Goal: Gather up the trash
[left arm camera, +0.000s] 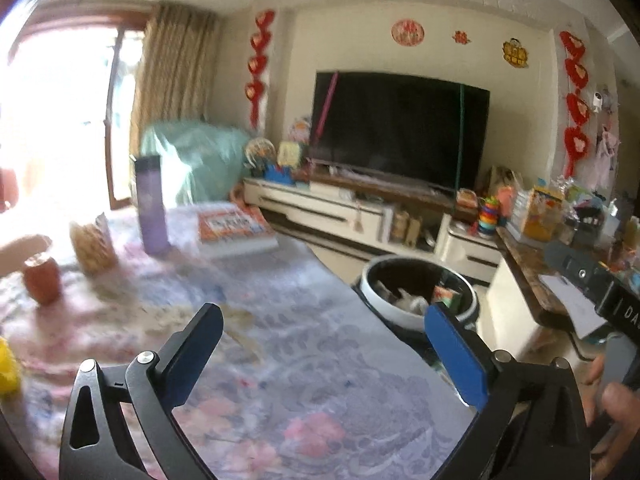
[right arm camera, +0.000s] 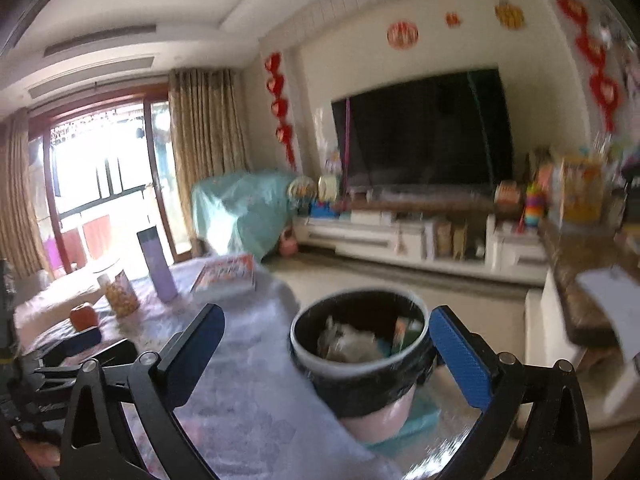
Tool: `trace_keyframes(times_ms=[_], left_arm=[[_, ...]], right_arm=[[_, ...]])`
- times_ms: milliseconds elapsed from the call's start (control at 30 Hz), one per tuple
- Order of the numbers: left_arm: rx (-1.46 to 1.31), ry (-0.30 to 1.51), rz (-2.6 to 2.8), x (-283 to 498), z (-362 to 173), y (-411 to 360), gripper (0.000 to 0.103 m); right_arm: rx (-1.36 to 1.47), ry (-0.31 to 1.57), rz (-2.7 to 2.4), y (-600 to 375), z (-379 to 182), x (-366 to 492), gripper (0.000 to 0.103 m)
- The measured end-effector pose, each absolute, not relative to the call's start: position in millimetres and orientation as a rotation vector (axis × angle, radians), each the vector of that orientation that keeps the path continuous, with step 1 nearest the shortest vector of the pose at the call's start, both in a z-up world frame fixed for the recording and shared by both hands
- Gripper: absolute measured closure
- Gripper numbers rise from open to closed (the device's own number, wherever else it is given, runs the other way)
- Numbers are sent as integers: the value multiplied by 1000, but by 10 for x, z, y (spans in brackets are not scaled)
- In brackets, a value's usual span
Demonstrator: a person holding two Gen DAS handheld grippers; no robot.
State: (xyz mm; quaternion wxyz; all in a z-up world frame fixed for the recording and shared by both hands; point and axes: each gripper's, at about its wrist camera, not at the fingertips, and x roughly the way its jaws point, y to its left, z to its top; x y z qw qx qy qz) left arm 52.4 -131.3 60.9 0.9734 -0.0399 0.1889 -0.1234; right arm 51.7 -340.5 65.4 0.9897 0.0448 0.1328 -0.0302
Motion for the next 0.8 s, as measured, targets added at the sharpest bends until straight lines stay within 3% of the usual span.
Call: trace_keyframes(times_ms=[800], left_arm=[[-42,358,-117,268,516,-1363,1]], right_arm=[[91,294,-74,-3232,388,460,0]])
